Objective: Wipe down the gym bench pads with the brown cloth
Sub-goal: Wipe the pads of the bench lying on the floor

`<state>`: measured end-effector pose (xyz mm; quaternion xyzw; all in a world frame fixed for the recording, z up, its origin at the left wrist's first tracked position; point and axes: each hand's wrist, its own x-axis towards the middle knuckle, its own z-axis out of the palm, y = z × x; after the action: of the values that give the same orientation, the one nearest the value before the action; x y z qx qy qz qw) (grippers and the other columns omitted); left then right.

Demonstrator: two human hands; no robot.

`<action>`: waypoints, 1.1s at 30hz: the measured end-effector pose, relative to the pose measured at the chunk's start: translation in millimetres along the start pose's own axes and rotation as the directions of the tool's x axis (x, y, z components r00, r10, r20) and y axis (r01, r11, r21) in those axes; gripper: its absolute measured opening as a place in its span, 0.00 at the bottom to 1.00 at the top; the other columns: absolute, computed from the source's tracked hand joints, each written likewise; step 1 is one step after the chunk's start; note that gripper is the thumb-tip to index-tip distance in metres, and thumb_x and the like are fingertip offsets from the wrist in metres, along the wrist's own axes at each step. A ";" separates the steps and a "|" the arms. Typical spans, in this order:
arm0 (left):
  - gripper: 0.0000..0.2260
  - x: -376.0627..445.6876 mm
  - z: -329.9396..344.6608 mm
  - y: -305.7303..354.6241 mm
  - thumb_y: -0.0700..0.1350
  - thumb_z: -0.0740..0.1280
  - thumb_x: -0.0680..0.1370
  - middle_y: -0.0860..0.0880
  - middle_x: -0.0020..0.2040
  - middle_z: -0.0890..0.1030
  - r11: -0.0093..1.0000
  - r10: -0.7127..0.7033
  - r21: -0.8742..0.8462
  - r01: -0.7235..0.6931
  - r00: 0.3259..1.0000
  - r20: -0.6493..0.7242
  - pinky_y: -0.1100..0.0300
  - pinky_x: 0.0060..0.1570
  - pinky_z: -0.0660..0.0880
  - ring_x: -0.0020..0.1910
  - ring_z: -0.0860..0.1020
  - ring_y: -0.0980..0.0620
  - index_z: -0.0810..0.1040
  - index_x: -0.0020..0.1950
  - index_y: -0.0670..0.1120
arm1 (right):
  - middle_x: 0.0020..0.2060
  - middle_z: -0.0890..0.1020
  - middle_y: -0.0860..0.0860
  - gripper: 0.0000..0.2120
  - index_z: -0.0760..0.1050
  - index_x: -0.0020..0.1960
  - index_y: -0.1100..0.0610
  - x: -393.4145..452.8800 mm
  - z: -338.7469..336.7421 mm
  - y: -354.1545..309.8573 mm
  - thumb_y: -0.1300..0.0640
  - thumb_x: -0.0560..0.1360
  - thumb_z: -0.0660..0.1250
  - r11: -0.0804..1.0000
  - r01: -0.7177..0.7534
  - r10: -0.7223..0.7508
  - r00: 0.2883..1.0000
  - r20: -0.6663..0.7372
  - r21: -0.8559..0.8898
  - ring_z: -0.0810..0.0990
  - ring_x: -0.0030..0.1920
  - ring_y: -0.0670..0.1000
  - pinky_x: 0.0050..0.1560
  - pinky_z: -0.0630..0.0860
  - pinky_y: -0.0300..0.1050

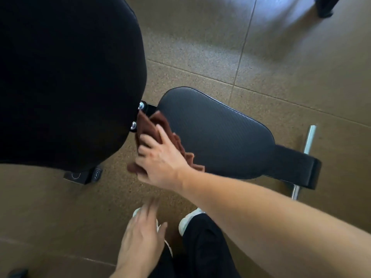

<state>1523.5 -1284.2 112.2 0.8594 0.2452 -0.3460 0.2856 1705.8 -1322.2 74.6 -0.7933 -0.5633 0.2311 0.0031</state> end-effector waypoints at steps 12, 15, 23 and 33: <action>0.30 11.2 -36.7 15.1 0.50 0.65 0.81 0.56 0.82 0.55 0.997 0.032 0.064 -0.032 0.999 -0.008 0.52 0.77 0.60 0.79 0.59 0.54 0.57 0.81 0.53 | 0.84 0.54 0.53 0.38 0.57 0.83 0.45 -178.7 54.6 65.5 0.57 0.76 0.65 0.978 -0.069 0.057 0.996 -0.066 -0.198 0.50 0.83 0.63 0.78 0.52 0.73; 0.29 -1.9 -29.9 15.8 0.51 0.65 0.82 0.57 0.81 0.55 0.996 0.057 0.069 -0.059 0.998 0.039 0.54 0.76 0.61 0.79 0.60 0.54 0.58 0.81 0.54 | 0.83 0.59 0.57 0.46 0.57 0.82 0.46 -211.1 64.9 57.6 0.64 0.70 0.71 0.913 -0.405 0.393 0.906 -0.159 -0.047 0.54 0.82 0.66 0.76 0.54 0.76; 0.18 -53.5 -26.9 7.2 0.50 0.71 0.78 0.53 0.67 0.77 0.949 -0.188 -0.219 0.227 0.964 0.186 0.55 0.62 0.72 0.63 0.78 0.50 0.75 0.67 0.55 | 0.79 0.67 0.48 0.31 0.56 0.83 0.40 -174.8 27.3 -37.7 0.60 0.85 0.61 -0.577 -0.228 0.786 0.106 0.609 0.784 0.68 0.78 0.59 0.78 0.64 0.60; 0.08 -159.0 -133.4 87.1 0.49 0.69 0.81 0.48 0.58 0.83 0.609 -0.184 -0.679 0.409 0.906 0.381 0.52 0.56 0.75 0.57 0.81 0.48 0.80 0.58 0.48 | 0.64 0.82 0.44 0.20 0.72 0.73 0.38 -246.1 -134.8 -149.6 0.57 0.85 0.64 -0.611 -0.076 0.697 0.420 0.581 0.788 0.81 0.64 0.49 0.70 0.76 0.57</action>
<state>1536.2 -1294.2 336.7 0.5561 0.4634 -0.3725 0.5807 1558.5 -1453.4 324.0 -0.6344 0.3484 0.3476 0.5961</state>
